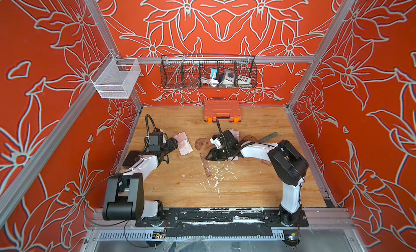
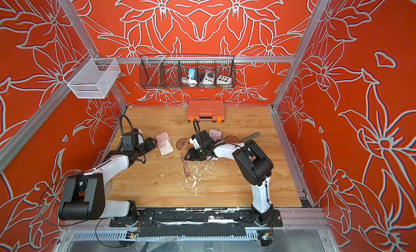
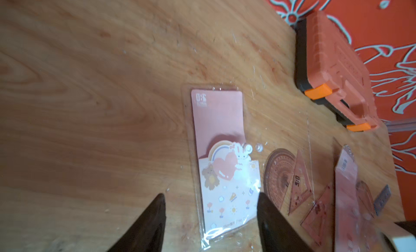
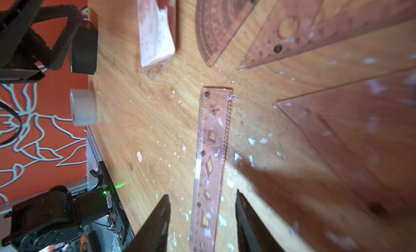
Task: Open the ruler set and take out the ruler
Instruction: Place the ruler set bag at the center of the board, then reset both arms
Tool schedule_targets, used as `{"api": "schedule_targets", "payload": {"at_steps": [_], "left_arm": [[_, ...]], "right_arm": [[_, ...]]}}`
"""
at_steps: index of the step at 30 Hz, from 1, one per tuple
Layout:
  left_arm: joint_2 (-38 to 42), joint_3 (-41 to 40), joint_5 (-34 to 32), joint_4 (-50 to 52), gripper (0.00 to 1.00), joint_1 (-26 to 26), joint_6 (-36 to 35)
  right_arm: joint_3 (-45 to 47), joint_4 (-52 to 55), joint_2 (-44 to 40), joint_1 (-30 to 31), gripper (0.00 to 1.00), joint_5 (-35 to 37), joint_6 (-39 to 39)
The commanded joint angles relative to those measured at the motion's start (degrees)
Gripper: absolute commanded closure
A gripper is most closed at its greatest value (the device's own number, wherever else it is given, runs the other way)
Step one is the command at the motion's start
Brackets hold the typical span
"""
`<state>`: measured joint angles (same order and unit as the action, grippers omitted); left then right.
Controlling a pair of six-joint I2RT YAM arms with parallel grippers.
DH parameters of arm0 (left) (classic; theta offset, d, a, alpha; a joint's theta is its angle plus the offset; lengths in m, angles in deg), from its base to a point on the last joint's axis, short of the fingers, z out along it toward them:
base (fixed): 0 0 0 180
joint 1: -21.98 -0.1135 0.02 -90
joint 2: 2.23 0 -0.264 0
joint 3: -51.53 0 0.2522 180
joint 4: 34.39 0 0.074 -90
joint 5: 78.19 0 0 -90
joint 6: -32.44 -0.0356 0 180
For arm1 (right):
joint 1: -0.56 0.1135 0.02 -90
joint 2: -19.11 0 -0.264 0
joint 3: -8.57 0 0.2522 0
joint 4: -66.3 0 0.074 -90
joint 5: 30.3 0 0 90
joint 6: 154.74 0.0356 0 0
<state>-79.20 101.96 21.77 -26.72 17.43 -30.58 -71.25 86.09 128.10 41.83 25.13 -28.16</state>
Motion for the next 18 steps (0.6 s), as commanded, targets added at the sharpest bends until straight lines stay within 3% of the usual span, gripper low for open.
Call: {"api": "schedule_targets", "payload": {"at_steps": [1,3,6,8,10,14,17,18], "left_arm": [[4.33,-0.71,-6.62,-1.81,0.32,-0.36,-0.04],[6.64,-1.05,-8.83,-2.22,0.29,-0.20,-0.65],[11.14,-4.84,-12.00,-7.57,0.19,0.49,-4.10],[14.45,-9.41,-13.26,-14.30,0.15,1.10,-8.26],[16.72,-13.67,-16.48,-19.49,0.08,1.77,-11.30],[17.86,-17.02,-24.32,-21.58,0.06,2.60,-16.35],[15.66,-18.58,-22.55,-24.58,0.05,2.97,-22.96],[14.36,-18.67,-22.70,-25.86,0.05,2.90,-22.28]], "right_arm": [[-3.37,8.81,-7.35,-0.09,0.43,10.09,-4.61],[-3.97,10.90,-11.64,-0.40,0.37,17.80,-6.56],[-0.38,9.53,-20.27,-0.39,0.23,37.10,-10.21],[7.02,1.00,-25.99,-0.43,0.04,51.48,-13.52],[12.72,-6.75,-28.40,-0.96,0.02,61.64,-17.74],[11.84,0.19,-28.67,-4.18,0.02,77.95,-19.37],[19.06,-6.63,-32.87,-6.48,0.02,83.27,-23.67],[22.16,-9.85,-34.82,-7.62,0.02,82.82,-25.36]]}}
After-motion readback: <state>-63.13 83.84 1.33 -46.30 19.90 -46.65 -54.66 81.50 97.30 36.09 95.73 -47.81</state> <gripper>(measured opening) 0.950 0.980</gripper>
